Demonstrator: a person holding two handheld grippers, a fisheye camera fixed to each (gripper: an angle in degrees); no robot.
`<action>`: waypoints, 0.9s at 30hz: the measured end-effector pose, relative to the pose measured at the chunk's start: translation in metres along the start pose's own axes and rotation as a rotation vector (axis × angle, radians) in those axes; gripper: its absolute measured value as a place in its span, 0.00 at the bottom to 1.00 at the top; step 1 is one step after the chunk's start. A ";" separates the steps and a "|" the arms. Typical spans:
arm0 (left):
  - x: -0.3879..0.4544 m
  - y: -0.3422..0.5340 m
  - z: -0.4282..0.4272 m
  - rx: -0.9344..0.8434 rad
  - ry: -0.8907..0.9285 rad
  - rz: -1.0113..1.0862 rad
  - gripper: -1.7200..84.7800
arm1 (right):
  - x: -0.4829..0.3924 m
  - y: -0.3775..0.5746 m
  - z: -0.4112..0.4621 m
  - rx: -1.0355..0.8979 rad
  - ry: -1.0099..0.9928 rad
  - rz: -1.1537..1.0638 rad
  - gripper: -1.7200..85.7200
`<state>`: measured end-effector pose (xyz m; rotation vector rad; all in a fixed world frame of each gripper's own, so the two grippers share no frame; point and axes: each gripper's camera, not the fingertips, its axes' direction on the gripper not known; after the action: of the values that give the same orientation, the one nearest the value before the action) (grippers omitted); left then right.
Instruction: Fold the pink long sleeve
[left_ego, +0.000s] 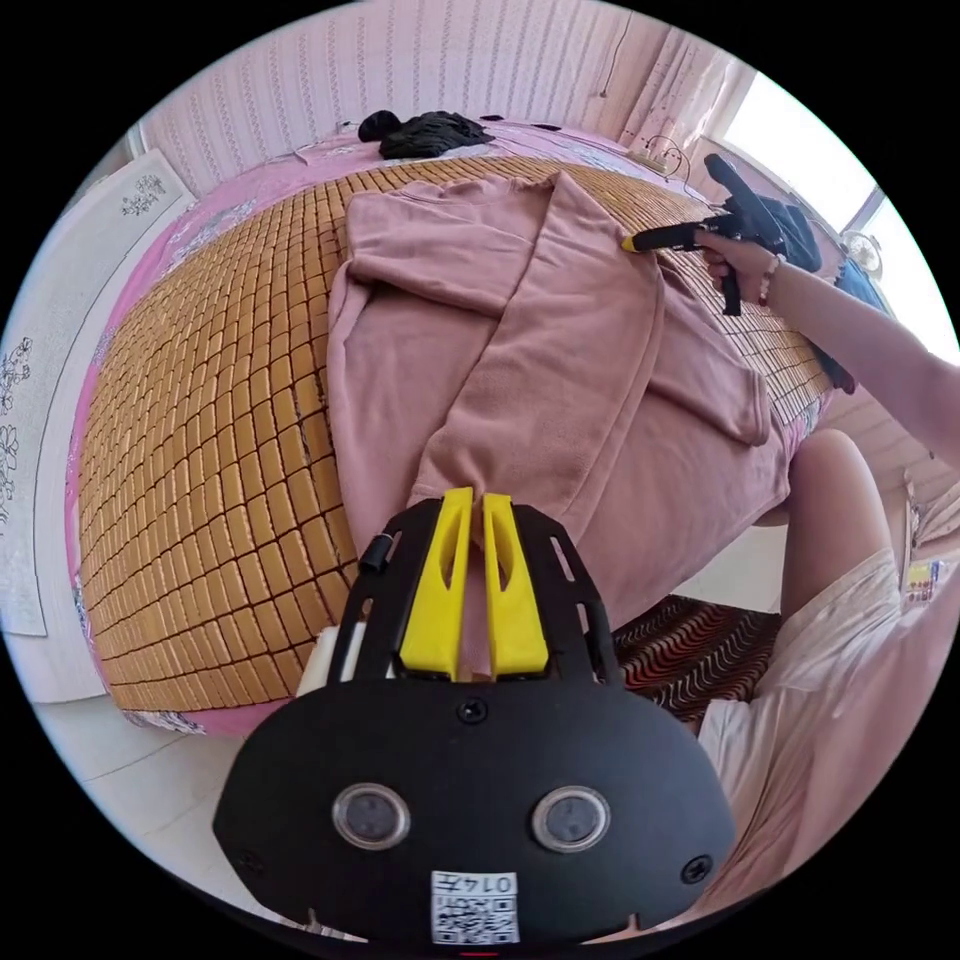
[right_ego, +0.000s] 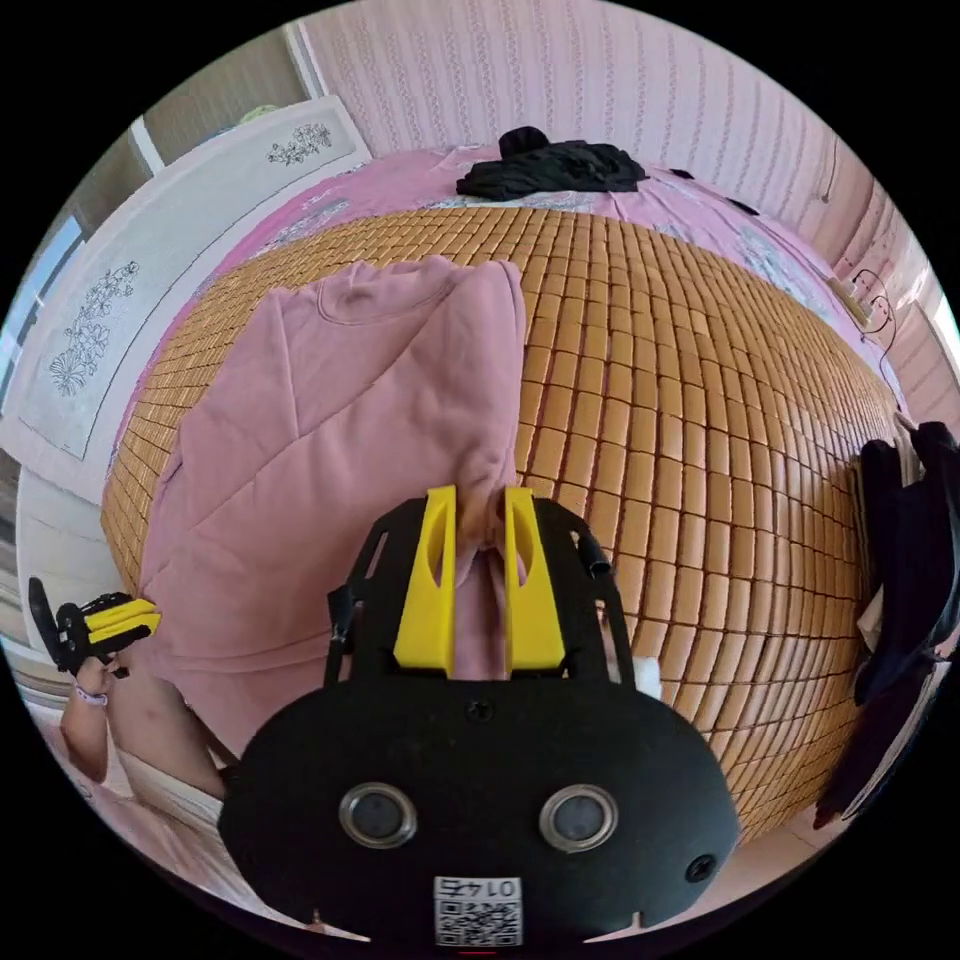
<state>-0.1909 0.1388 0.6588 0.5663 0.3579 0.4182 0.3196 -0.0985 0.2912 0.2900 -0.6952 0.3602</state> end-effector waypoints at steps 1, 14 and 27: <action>0.002 -0.003 -0.006 0.008 0.007 0.011 0.02 | 0.011 -0.003 -0.014 0.053 -0.062 0.033 0.07; -0.054 -0.017 -0.035 0.085 0.108 -0.029 0.08 | 0.103 -0.016 -0.042 0.246 -0.211 0.291 0.08; -0.162 -0.206 -0.009 0.334 0.091 -0.102 0.13 | 0.114 -0.145 0.012 0.047 -0.204 0.199 0.10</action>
<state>-0.2754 -0.0915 0.5661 0.8515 0.5473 0.2877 0.4535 -0.2082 0.3558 0.3059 -0.9208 0.5424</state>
